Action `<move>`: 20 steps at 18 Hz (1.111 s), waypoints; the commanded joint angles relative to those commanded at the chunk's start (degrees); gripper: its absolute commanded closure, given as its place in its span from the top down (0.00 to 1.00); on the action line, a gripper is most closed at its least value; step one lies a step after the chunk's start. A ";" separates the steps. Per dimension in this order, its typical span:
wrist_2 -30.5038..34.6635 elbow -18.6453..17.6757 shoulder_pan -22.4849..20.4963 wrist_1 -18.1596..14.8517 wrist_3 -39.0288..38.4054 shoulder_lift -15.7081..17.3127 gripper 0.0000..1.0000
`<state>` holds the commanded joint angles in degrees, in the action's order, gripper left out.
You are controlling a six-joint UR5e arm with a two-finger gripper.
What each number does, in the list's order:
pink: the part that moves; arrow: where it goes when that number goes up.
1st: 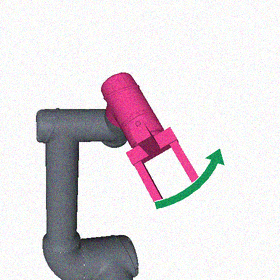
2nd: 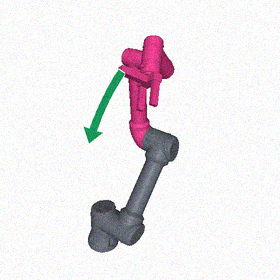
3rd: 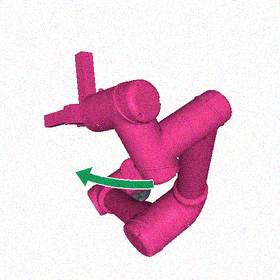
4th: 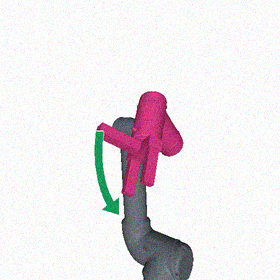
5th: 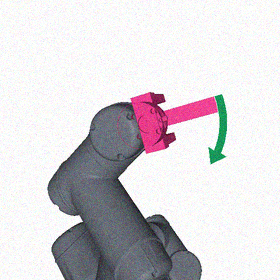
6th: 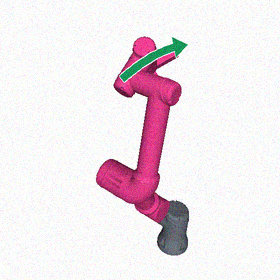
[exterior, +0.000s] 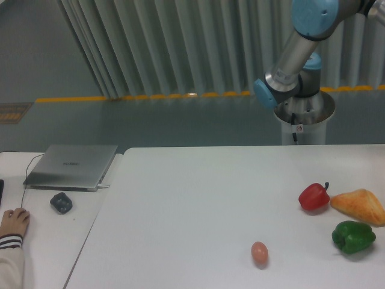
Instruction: Place the yellow pepper on the table
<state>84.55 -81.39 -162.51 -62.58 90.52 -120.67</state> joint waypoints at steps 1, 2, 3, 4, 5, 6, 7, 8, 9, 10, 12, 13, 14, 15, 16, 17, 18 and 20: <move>0.00 0.00 0.00 0.09 0.09 0.00 0.53; 0.00 0.00 0.00 0.09 0.27 0.00 0.46; 0.00 0.09 0.00 0.09 0.36 0.00 0.36; -0.09 0.26 0.00 0.09 0.62 0.00 0.30; -0.09 0.53 -0.09 0.09 0.97 0.09 0.26; -0.09 0.53 -0.17 0.00 1.32 0.44 0.27; -0.09 0.53 -0.35 0.00 1.58 0.96 0.26; -0.09 0.44 -0.44 -0.09 1.76 1.84 0.27; -0.17 0.27 -0.44 -0.35 1.76 2.80 0.26; -0.09 -0.08 -0.44 -0.52 1.68 3.94 0.26; 0.00 -0.44 -0.18 -1.31 1.59 6.40 0.27; 0.00 -0.70 0.00 -2.19 1.50 7.63 0.27; 0.00 -0.70 0.70 -3.24 0.98 9.21 0.27; 0.17 -0.70 1.66 -3.69 0.62 10.10 0.27; 0.18 -0.88 2.45 -3.86 -0.08 10.72 0.27; 0.18 -1.23 3.24 -3.87 -1.04 11.07 0.27; 0.18 -1.49 4.30 -3.87 -1.92 11.33 0.27; 0.18 -1.58 6.32 -3.60 -3.85 11.16 0.27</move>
<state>84.73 -82.97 -156.19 -66.18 86.67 -109.51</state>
